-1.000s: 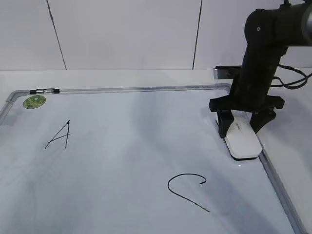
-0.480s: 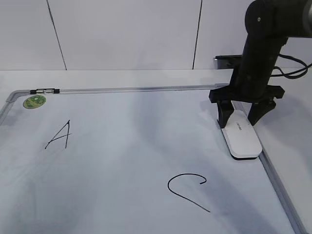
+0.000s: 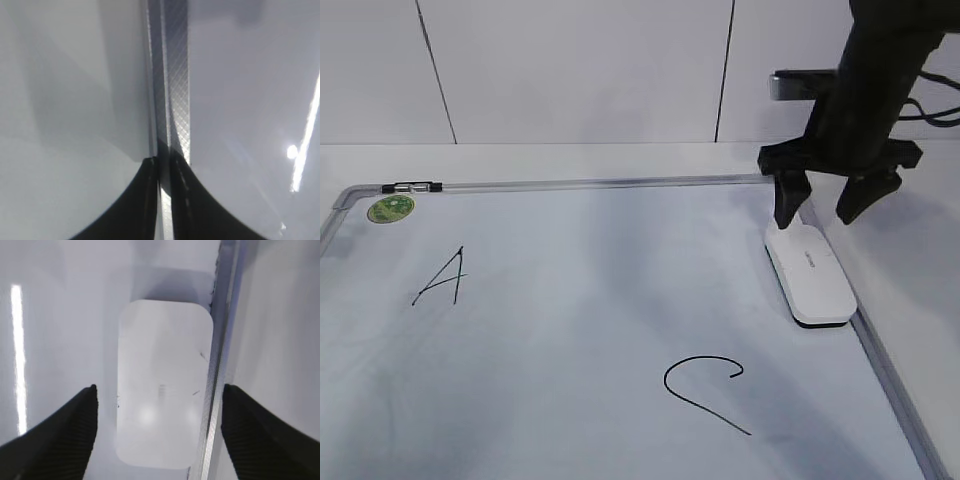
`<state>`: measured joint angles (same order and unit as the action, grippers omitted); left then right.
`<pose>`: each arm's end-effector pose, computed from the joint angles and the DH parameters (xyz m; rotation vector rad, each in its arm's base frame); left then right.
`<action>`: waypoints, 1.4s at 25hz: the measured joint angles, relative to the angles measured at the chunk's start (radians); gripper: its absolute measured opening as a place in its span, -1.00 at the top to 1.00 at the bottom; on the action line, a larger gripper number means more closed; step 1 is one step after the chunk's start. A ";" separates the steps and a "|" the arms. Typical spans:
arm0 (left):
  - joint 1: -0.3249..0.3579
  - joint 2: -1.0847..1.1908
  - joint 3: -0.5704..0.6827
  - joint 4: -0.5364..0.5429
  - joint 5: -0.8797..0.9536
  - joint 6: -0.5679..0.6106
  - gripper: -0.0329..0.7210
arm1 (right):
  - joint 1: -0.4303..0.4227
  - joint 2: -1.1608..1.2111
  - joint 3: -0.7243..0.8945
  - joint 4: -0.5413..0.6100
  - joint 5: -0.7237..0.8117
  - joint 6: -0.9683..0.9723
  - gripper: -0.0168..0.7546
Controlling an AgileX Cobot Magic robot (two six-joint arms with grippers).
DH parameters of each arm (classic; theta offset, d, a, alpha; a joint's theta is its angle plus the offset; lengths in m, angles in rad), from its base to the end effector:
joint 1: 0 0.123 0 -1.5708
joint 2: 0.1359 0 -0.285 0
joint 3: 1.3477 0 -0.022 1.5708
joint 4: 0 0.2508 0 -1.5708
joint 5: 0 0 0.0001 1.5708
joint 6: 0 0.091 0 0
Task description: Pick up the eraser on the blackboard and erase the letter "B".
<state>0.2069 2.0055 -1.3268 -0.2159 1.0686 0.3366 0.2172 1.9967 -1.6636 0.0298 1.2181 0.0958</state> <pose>0.3629 0.0587 0.1522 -0.0263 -3.0896 0.3124 0.3999 0.0908 0.2340 -0.1711 3.0350 0.0681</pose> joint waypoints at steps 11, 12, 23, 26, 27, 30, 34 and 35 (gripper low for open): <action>0.000 0.000 0.000 0.000 0.000 -0.002 0.75 | 0.000 -0.176 0.000 0.002 0.008 0.000 -0.52; 0.000 0.000 0.000 0.000 0.000 -0.002 0.73 | 0.000 -0.179 0.000 0.002 0.008 0.000 -0.52; 0.000 -0.001 0.000 0.002 0.002 -0.003 0.29 | 0.000 -0.190 0.000 0.007 0.008 0.000 -0.52; 0.000 -0.022 0.000 0.002 0.021 -0.003 0.29 | 0.000 -0.194 0.000 0.020 0.010 0.000 -0.52; 0.000 -0.031 -0.007 0.004 0.039 -0.003 0.29 | 0.000 -0.195 0.000 0.025 0.010 0.000 -0.52; 0.000 -0.055 -0.049 0.027 0.103 -0.028 0.28 | 0.000 -0.215 0.000 0.031 0.010 -0.002 -0.52; 0.000 -0.100 -0.090 0.036 0.124 -0.050 0.28 | 0.000 -0.267 0.000 0.033 0.012 -0.009 -0.52; 0.000 -0.116 -0.090 0.036 0.126 -0.058 0.28 | 0.000 -0.283 0.000 0.033 0.012 -0.012 -0.52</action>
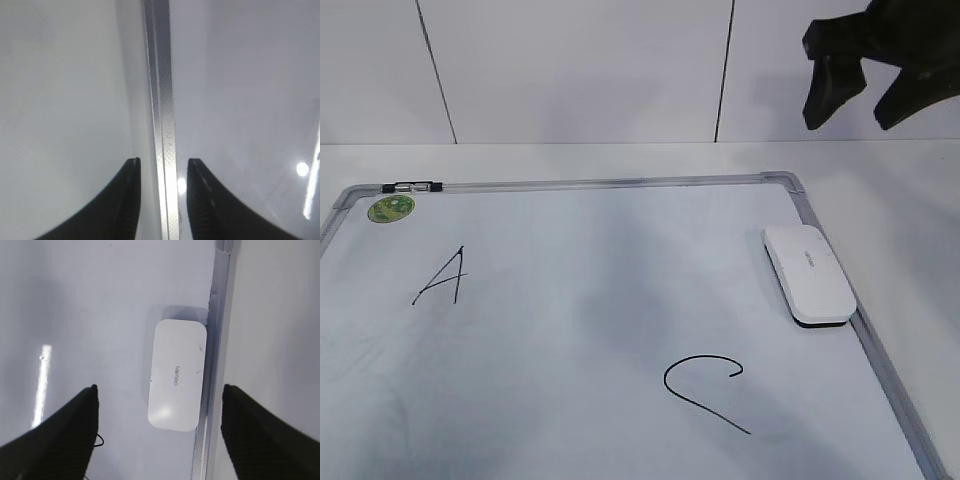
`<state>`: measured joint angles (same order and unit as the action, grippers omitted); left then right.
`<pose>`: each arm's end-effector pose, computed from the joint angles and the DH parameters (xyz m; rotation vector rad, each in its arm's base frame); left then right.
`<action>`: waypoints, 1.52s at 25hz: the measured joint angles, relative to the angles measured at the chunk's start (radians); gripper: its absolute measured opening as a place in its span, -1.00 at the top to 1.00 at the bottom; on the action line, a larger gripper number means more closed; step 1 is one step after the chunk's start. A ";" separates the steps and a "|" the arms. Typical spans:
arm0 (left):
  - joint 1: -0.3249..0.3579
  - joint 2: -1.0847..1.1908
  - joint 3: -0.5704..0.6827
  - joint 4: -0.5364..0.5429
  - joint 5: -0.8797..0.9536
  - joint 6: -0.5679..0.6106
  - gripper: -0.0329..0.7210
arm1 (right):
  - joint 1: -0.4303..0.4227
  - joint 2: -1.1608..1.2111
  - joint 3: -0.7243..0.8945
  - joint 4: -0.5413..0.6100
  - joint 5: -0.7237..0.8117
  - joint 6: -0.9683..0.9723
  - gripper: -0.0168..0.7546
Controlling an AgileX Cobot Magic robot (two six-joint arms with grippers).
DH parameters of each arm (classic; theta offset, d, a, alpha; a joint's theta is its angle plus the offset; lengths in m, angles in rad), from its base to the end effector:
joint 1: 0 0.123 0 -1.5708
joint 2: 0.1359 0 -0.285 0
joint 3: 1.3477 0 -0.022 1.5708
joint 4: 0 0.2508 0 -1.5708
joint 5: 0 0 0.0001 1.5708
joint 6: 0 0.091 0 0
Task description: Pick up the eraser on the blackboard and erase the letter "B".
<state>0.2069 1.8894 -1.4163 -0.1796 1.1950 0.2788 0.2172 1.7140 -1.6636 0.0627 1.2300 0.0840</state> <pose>0.3606 0.0602 0.2153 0.0077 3.1008 -0.2552 0.3521 0.0832 0.3437 -0.1712 2.7677 0.1660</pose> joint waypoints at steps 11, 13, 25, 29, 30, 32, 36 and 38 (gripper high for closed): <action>0.000 -0.281 0.000 0.005 0.023 -0.030 0.28 | 0.000 -0.274 0.144 -0.030 0.016 0.000 -0.52; 0.000 -0.343 0.000 0.007 0.027 -0.036 0.28 | 0.000 -0.338 0.197 -0.042 0.020 0.000 -0.52; 0.000 -0.697 0.006 0.008 0.050 -0.068 0.28 | 0.000 -0.725 0.376 -0.155 0.028 -0.001 -0.20; 0.000 -0.844 0.070 0.006 0.055 -0.070 0.28 | 0.000 -0.834 0.414 -0.191 0.032 -0.001 0.01; 0.000 -0.876 0.099 0.006 0.057 -0.070 0.28 | 0.000 -0.864 0.425 -0.191 0.032 -0.001 0.04; 0.000 -0.949 0.160 0.013 0.064 -0.070 0.28 | 0.000 -0.922 0.446 -0.189 0.034 -0.001 0.10; 0.000 -1.084 0.265 0.047 0.067 -0.066 0.28 | 0.023 -1.026 0.516 -0.157 0.036 -0.001 0.15; 0.000 -1.145 0.310 0.050 0.071 -0.060 0.28 | 0.029 -1.080 0.562 -0.152 0.036 -0.001 0.17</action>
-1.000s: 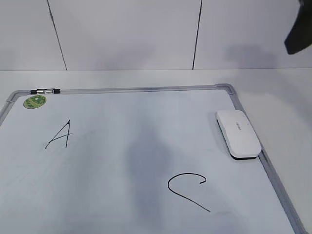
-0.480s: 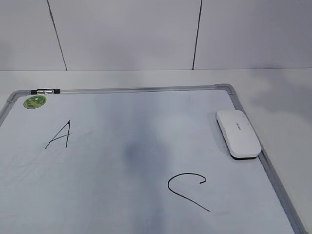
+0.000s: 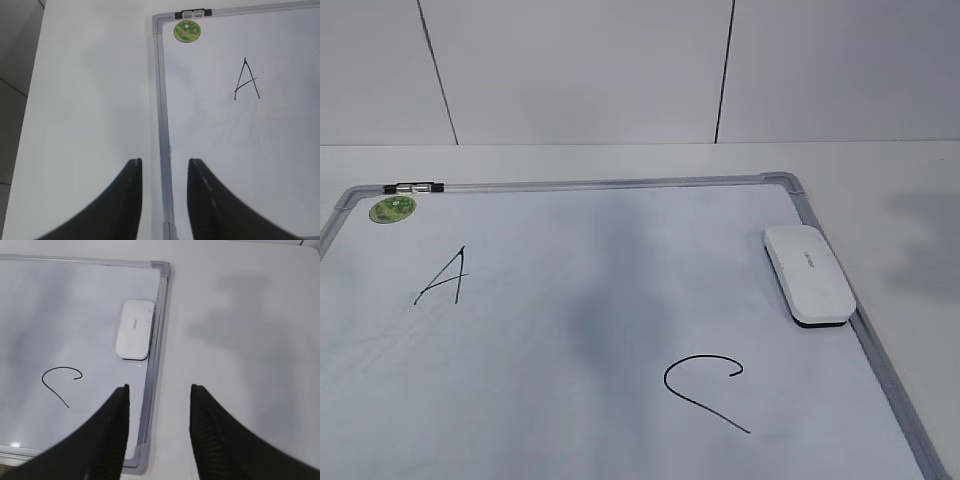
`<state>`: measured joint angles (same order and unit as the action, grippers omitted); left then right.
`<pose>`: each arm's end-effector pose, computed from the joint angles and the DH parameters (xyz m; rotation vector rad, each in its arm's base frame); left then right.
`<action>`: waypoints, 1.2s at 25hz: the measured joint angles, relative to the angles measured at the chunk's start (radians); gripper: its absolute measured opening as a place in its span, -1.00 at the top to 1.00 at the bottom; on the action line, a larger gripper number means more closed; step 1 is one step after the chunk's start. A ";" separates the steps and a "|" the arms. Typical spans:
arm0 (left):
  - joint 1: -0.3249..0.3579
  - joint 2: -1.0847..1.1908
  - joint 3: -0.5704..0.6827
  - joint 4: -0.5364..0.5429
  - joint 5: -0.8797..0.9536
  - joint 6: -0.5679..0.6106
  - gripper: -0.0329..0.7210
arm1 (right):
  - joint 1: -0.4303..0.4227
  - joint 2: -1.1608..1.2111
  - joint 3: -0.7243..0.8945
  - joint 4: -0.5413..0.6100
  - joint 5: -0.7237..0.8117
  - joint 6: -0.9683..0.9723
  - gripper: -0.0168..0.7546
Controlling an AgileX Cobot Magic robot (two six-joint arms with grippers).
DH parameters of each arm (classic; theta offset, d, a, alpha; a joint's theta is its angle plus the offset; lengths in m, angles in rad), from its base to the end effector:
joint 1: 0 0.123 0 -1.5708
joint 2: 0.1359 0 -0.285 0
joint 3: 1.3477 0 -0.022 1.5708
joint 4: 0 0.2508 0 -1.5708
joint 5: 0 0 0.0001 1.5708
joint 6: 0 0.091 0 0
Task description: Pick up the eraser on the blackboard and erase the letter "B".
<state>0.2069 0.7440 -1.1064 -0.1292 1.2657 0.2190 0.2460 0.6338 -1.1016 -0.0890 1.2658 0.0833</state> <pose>0.0969 0.0089 0.4057 0.0263 2.3767 0.0378 0.0655 0.0085 0.4130 -0.1713 2.2717 0.0620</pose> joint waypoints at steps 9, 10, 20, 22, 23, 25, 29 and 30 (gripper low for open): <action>-0.002 -0.159 0.205 -0.004 -0.048 0.005 0.28 | 0.000 -0.223 0.204 0.016 0.004 0.004 0.17; -0.002 -0.174 0.229 -0.010 -0.061 0.006 0.28 | 0.000 -0.252 0.222 0.019 0.004 -0.001 0.17; -0.032 -0.332 0.376 -0.041 -0.136 0.010 0.28 | 0.000 -0.453 0.363 0.026 0.007 -0.007 0.17; -0.039 -0.395 0.382 -0.043 -0.137 0.015 0.28 | 0.000 -0.474 0.381 0.026 0.007 -0.007 0.17; -0.039 -0.429 0.383 -0.044 -0.137 0.016 0.28 | 0.000 -0.483 0.392 0.026 0.007 -0.007 0.17; -0.039 -0.481 0.383 -0.051 -0.135 0.016 0.28 | 0.000 -0.495 0.416 0.026 0.009 -0.007 0.17; -0.046 -0.569 0.383 -0.062 -0.117 0.018 0.28 | 0.000 -0.506 0.467 -0.003 0.009 -0.007 0.17; -0.051 -0.590 0.387 -0.064 -0.109 0.018 0.28 | 0.000 -0.506 0.476 -0.014 0.008 -0.007 0.17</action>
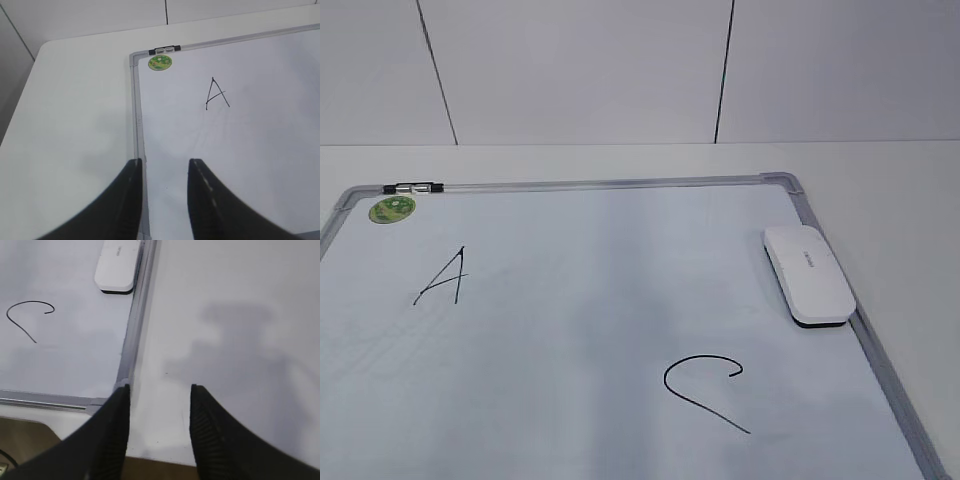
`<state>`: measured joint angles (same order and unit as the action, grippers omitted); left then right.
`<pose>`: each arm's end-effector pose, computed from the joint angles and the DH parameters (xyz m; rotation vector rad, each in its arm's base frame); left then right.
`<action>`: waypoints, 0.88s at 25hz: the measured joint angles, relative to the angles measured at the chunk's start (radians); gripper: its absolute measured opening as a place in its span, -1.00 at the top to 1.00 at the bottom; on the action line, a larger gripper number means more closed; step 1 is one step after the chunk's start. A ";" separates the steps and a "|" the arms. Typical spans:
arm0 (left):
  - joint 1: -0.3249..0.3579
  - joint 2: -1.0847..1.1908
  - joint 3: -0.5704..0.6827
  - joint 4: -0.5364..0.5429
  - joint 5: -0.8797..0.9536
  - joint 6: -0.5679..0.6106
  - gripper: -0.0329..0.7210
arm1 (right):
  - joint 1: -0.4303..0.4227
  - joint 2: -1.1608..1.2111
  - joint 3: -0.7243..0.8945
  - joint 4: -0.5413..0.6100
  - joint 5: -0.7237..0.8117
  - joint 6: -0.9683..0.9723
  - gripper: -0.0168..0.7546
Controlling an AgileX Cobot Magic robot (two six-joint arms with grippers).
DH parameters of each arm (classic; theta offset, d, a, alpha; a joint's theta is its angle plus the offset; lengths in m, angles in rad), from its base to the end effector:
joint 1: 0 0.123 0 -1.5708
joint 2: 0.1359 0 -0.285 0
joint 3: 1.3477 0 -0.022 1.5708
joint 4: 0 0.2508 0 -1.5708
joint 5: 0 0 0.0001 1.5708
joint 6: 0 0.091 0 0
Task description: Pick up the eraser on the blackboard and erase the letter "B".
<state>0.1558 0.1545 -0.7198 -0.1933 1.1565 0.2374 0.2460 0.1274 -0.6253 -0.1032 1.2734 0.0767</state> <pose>-0.0059 -0.0171 0.3316 0.1115 2.0564 0.0117 -0.0059 -0.0107 0.2965 -0.1722 2.2474 0.0453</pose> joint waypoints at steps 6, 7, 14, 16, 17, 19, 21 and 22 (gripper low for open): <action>-0.015 -0.121 0.075 -0.008 0.023 0.000 0.28 | 0.000 -0.002 0.077 -0.048 -0.028 0.000 0.17; -0.015 -0.141 0.097 -0.010 0.028 0.000 0.28 | 0.000 -0.002 0.087 -0.048 -0.037 0.000 0.17; -0.020 -0.145 0.182 -0.030 -0.015 0.030 0.28 | 0.000 -0.065 0.107 -0.051 -0.086 0.000 0.17; -0.034 -0.145 0.184 -0.031 -0.021 0.031 0.28 | 0.000 -0.109 0.123 -0.051 -0.103 0.000 0.17; -0.047 -0.145 0.184 -0.031 -0.021 0.033 0.28 | 0.000 -0.130 0.128 -0.051 -0.105 0.000 0.17; -0.073 -0.145 0.184 -0.031 -0.023 0.033 0.28 | 0.000 -0.143 0.132 -0.051 -0.105 0.000 0.17; -0.097 -0.145 0.186 -0.021 -0.023 0.035 0.28 | 0.000 -0.143 0.132 -0.049 -0.107 -0.002 0.17; -0.108 -0.145 0.186 -0.017 -0.023 0.035 0.28 | 0.000 -0.143 0.132 -0.046 -0.107 -0.002 0.17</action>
<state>0.0480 0.0094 -0.5337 -0.2102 1.1331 0.2723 0.2460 -0.0159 -0.4930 -0.1494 1.1664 0.0747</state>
